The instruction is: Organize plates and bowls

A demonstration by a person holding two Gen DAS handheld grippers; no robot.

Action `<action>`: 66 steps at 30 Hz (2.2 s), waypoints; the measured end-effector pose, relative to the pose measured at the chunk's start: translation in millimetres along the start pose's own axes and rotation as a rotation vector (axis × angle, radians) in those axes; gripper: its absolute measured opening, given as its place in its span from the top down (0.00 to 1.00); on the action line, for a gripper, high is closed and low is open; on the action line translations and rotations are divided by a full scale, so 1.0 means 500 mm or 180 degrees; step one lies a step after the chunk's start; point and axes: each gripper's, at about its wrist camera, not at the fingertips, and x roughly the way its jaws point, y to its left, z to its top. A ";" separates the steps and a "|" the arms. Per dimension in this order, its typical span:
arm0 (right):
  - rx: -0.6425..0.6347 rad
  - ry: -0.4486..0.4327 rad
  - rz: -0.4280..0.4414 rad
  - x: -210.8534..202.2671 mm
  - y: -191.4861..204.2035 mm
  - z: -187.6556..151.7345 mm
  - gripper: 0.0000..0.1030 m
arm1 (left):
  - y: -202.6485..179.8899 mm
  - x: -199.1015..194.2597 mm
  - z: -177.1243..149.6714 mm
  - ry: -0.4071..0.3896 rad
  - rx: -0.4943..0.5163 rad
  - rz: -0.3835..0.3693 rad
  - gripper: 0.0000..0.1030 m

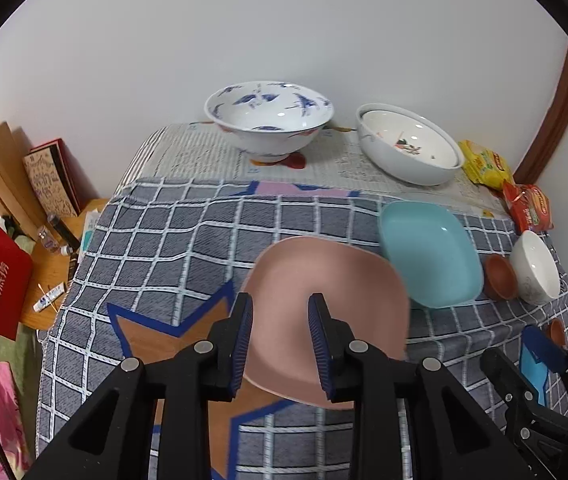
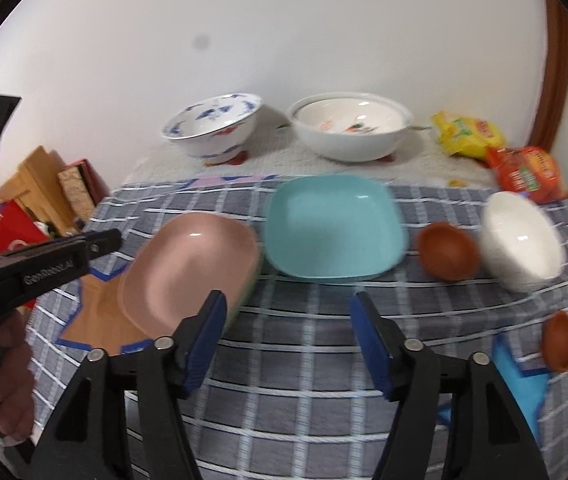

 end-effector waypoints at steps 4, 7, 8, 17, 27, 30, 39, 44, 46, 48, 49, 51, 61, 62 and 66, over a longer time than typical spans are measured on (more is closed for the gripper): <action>-0.0037 0.0094 -0.0218 -0.023 -0.032 0.007 0.26 | -0.045 -0.021 0.003 -0.0051 0.0062 -0.0007 0.64; 0.0014 0.0189 -0.0298 -0.037 -0.063 0.012 0.25 | -0.076 -0.030 0.009 -0.0097 0.0092 -0.0025 0.58; 0.0018 0.0176 -0.0329 -0.043 -0.070 0.013 0.23 | -0.088 -0.032 0.013 -0.0090 0.0112 0.0006 0.58; 0.0221 0.0078 -0.0073 -0.054 -0.165 0.040 0.17 | -0.124 -0.013 0.050 -0.0094 0.0053 0.0104 0.53; -0.0028 0.0023 -0.0177 0.003 -0.199 0.094 0.17 | -0.141 0.067 0.089 0.0087 -0.0027 0.0151 0.52; -0.0022 -0.0030 -0.0121 0.030 -0.203 0.114 0.18 | -0.150 0.092 0.098 0.0109 0.0017 0.0183 0.52; -0.0058 0.0172 0.0001 0.162 -0.202 0.158 0.48 | -0.156 0.171 0.123 0.0251 -0.0034 0.0112 0.52; -0.0090 0.0318 0.0050 0.226 -0.199 0.158 0.52 | -0.175 0.214 0.129 0.0343 0.0064 0.0115 0.52; -0.0082 0.0339 0.0066 0.241 -0.199 0.157 0.53 | -0.182 0.227 0.131 0.0359 0.0080 0.0105 0.52; -0.0078 0.0364 0.0099 0.257 -0.201 0.157 0.55 | -0.188 0.239 0.134 0.0384 0.0089 0.0098 0.52; -0.0079 0.0380 0.0093 0.264 -0.201 0.157 0.56 | -0.193 0.247 0.134 0.0392 0.0099 0.0097 0.53; -0.0077 0.0390 0.0083 0.275 -0.200 0.157 0.58 | -0.200 0.256 0.136 0.0409 0.0124 0.0097 0.57; -0.0138 0.0437 0.0107 0.306 -0.195 0.141 0.83 | -0.215 0.304 0.124 0.0642 0.0132 0.0113 0.81; -0.0117 0.0488 0.0100 0.315 -0.197 0.138 0.86 | -0.214 0.307 0.123 0.0656 0.0127 0.0105 0.83; -0.0069 0.0473 0.0136 0.318 -0.203 0.134 0.92 | -0.217 0.301 0.124 0.0591 0.0111 0.0063 0.91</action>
